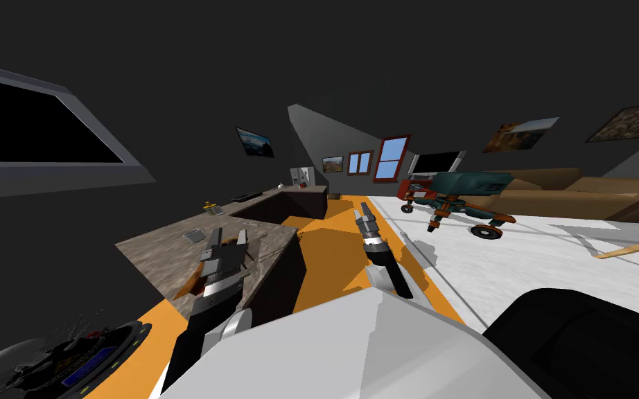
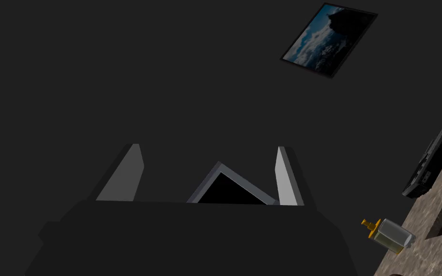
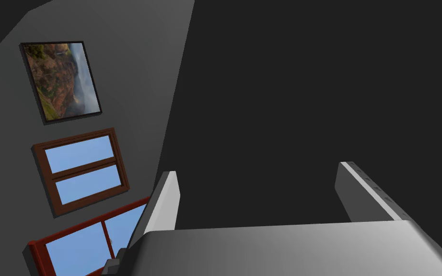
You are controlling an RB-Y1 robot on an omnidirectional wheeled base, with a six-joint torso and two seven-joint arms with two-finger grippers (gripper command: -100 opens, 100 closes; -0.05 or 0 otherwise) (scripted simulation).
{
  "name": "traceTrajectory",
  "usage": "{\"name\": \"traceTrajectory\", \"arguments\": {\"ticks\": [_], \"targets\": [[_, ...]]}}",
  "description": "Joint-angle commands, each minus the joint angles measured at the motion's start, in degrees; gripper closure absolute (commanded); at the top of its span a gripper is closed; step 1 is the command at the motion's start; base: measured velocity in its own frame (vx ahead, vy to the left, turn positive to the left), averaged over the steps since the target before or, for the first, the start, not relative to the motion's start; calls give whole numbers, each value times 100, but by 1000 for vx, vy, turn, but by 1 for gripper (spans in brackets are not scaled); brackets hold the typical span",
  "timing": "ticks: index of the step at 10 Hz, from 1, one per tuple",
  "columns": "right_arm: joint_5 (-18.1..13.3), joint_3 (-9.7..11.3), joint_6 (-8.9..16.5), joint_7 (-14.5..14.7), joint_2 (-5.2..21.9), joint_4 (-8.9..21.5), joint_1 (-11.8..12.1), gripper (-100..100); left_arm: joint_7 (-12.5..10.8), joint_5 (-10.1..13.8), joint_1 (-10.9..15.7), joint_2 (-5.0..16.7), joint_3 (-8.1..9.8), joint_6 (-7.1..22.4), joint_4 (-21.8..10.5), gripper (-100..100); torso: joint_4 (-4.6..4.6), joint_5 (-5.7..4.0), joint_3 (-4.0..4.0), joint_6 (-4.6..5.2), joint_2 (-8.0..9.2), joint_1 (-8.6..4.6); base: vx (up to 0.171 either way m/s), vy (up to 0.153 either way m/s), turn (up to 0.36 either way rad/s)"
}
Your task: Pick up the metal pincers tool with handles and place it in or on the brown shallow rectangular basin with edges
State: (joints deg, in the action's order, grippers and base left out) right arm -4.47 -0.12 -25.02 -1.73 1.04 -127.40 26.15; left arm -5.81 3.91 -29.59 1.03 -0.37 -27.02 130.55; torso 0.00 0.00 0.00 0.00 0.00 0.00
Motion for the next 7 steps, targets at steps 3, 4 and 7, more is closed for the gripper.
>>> {"name": "traceTrajectory", "arguments": {"ticks": [3, 4, 7], "targets": [[0, 0, 0, 0, 0, 0, 0, 0, -117, 276, 80, 384, -25, -3, -176, -100, 0, -3, 1, 0, 1, -14, -8, -44, 35], [0, 1, 0, 0, -1, 0, 0, 0, -172, 403, 117, 472, -36, -5, -257, -100, 1, -5, 2, 0, 5, -23, -4, -82, 50], [0, 1, 0, 0, -1, 0, 0, 0, -382, 873, 252, 655, -70, -18, -554, -100, 0, -8, 1, 0, 2, -38, -13, -101, 68]]}}
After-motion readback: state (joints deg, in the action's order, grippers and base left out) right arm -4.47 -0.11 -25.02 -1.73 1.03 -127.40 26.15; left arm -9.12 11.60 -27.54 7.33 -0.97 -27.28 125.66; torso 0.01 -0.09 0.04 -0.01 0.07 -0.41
